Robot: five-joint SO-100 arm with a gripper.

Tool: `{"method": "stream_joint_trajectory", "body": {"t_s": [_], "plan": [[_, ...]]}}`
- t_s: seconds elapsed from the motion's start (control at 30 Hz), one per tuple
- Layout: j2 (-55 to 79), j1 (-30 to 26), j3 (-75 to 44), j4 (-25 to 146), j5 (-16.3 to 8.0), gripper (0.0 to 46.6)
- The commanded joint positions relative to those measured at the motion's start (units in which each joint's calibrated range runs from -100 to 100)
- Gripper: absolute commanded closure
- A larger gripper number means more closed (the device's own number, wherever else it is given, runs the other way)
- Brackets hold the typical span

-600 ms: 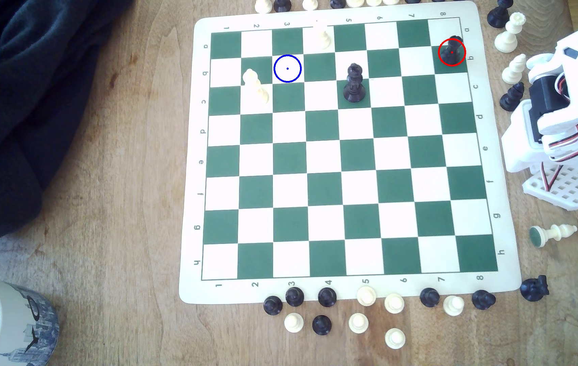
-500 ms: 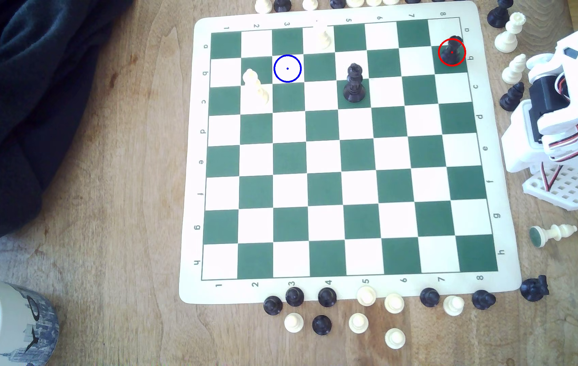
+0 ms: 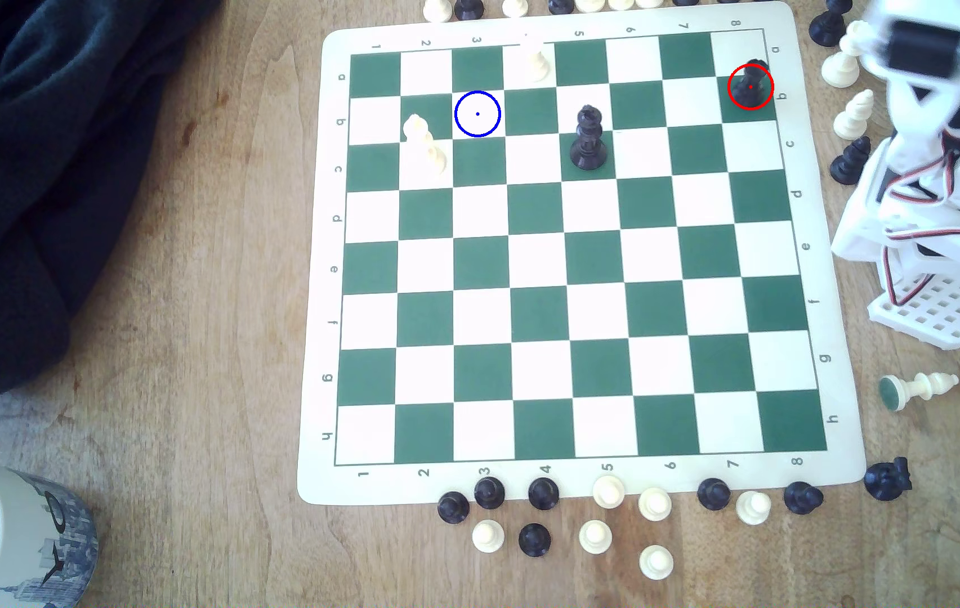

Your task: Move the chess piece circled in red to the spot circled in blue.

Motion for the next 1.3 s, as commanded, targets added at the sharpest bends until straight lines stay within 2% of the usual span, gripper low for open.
{"method": "stream_joint_trajectory", "body": {"t_s": [0.0, 0.07, 0.1, 0.23, 0.37, 0.43, 0.47, 0.5, 0.57, 0.7, 0.9, 1.07, 1.27], "plan": [[0.05, 3.99, -10.72, 24.05, -0.1, 46.4], [0.05, 6.1, -14.71, 34.61, -0.1, 46.4], [-0.12, 8.76, -18.25, 44.6, -0.1, 46.4], [-0.2, 15.95, -23.24, 64.01, -0.15, 46.4], [-0.71, 17.28, -23.33, 74.09, -0.2, 46.4], [0.05, 16.27, -25.5, 83.5, -6.35, 46.4], [1.33, 16.11, -27.77, 88.5, -8.94, 44.7], [2.6, 15.95, -29.85, 91.86, -9.43, 44.3], [11.43, 16.89, -38.1, 102.1, -8.6, 44.2], [19.15, 19.55, -43.0, 109.71, -7.77, 40.6], [32.31, 21.66, -51.79, 121.18, -7.42, 39.5], [37.74, 22.99, -52.25, 121.83, -7.28, 31.7], [43.69, 24.17, -51.43, 121.1, -5.96, 30.5]]}}
